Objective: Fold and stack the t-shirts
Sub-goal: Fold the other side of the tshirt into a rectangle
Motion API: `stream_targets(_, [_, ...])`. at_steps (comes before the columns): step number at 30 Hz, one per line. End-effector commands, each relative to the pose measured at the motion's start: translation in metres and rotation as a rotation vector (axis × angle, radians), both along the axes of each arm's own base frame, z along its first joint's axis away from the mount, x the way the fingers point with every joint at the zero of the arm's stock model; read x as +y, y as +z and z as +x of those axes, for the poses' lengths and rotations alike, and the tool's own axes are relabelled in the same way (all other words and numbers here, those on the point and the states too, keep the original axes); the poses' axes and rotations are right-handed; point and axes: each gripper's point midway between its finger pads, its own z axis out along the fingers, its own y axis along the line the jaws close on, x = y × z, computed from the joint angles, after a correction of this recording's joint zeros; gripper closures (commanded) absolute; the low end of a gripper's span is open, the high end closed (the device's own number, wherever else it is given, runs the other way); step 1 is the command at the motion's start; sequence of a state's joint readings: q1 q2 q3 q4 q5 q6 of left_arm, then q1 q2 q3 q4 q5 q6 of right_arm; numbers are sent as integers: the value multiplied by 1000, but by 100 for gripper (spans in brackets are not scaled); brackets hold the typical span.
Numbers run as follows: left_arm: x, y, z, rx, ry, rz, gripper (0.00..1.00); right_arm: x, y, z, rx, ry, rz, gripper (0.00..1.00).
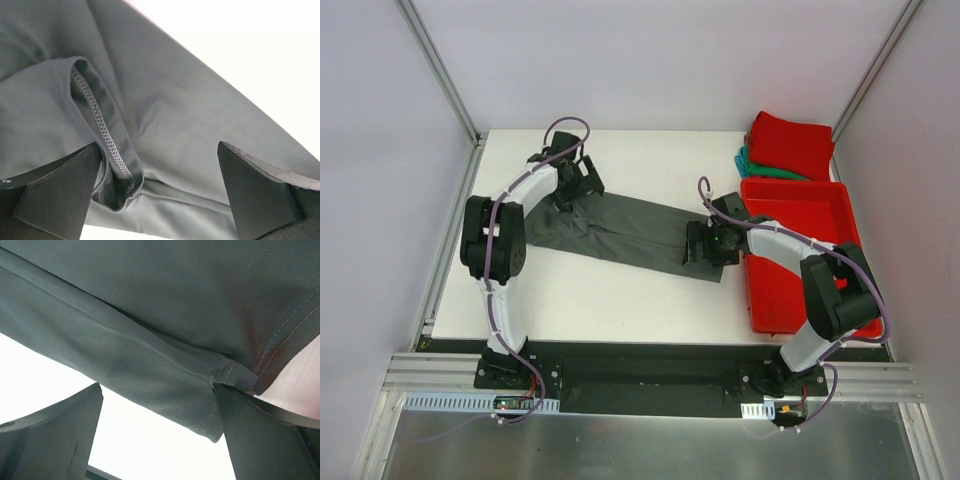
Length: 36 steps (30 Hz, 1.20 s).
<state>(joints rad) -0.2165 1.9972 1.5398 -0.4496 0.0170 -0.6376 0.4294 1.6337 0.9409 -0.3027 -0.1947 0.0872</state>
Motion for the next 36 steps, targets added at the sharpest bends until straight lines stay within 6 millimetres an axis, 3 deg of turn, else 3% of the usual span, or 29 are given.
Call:
stream_targets(1, [-18, -4, 16, 11, -39, -49, 1, -24, -16, -19, 76, -25, -81, 4])
stream_targets(8, [-45, -8, 56, -30, -158, -118, 1, -26, -16, -19, 75, -30, -82, 4])
stream_targets(10, [-60, -5, 54, -32, -219, -164, 1, -28, -16, -19, 76, -36, -85, 4])
stream_targets(15, [-69, -7, 38, -40, -311, -95, 1, -28, -14, -18, 71, -36, -84, 4])
stream_targets(21, [-49, 3, 28, -69, -302, 35, 1, -25, -8, -20, 64, -30, -58, 4])
stream_targets(26, [-25, 16, 43, -108, -194, 151, 1, -29, 9, -20, 19, -37, -65, 4])
stream_targets(31, [20, 5, 61, -58, -20, 319, 1, -39, 25, -25, -14, -54, -97, 4])
stream_targets(36, [30, -10, 62, -1, -1, 254, 1, -37, 31, -28, -24, -23, -77, 4])
